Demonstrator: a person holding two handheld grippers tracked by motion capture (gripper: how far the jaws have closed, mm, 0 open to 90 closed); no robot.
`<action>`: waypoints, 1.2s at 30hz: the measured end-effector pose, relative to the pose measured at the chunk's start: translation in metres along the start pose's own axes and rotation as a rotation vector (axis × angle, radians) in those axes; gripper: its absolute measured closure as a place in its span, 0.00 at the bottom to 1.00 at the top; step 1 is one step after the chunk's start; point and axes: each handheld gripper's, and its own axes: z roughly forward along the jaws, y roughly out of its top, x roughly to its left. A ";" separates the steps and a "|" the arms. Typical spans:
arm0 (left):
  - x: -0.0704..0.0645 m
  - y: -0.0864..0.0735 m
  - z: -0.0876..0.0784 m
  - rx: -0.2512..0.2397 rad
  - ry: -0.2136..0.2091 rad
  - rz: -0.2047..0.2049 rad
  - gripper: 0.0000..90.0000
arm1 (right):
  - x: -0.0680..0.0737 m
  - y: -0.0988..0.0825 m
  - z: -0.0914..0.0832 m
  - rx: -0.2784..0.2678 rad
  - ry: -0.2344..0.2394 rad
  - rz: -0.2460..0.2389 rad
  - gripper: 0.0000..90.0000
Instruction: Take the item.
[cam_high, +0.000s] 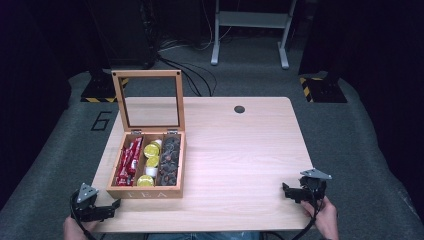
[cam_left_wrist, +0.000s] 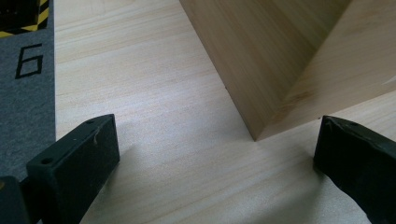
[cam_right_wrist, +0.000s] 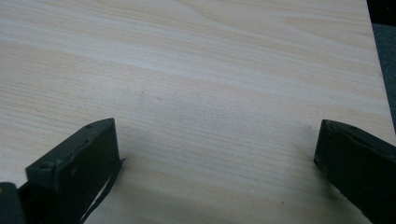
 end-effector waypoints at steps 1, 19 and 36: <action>0.000 0.000 0.000 0.001 -0.001 0.001 0.00 | 0.000 0.000 0.000 0.000 0.000 0.000 0.00; -0.003 0.003 -0.007 0.015 -0.014 -0.028 0.00 | -0.002 0.003 0.002 0.005 0.011 -0.008 0.00; -0.011 0.029 -0.041 -0.028 -0.030 -0.026 0.00 | -0.002 0.003 0.002 0.003 0.007 -0.007 0.00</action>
